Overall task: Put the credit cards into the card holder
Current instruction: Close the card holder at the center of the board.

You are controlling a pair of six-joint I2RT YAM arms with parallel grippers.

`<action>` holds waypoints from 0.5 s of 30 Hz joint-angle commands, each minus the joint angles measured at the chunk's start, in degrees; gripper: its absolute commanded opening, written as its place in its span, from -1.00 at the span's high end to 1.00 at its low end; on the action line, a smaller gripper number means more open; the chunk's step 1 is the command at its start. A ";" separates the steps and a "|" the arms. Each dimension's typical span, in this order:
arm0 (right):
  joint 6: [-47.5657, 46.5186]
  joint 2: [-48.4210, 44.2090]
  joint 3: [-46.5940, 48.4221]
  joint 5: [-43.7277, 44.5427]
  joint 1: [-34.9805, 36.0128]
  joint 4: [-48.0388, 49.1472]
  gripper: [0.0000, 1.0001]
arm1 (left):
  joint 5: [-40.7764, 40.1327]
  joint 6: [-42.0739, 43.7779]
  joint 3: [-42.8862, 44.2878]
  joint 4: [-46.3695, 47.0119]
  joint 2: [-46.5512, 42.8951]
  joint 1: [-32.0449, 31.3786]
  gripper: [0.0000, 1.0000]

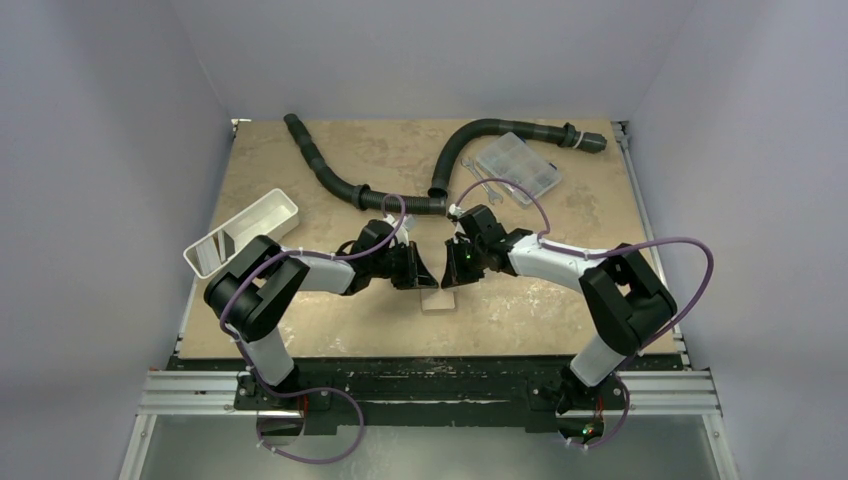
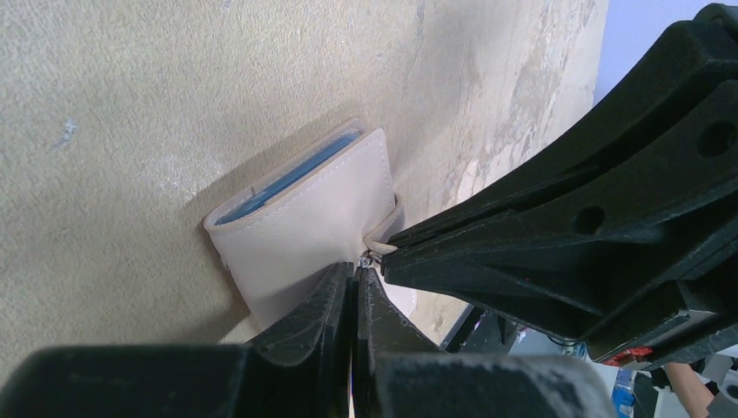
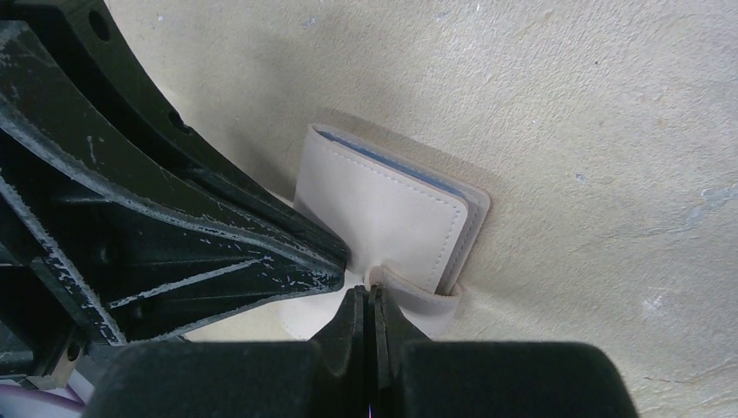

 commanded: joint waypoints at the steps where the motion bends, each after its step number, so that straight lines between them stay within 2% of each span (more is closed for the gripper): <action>1: -2.40 2.38 0.07 4.04 0.74 -2.45 1.00 | -0.75 0.61 -0.73 0.39 -1.37 -0.49 1.00; 15: -2.01 6.14 -0.97 5.34 3.47 -2.96 1.00 | -0.75 -0.12 0.40 0.27 -2.73 -0.38 1.00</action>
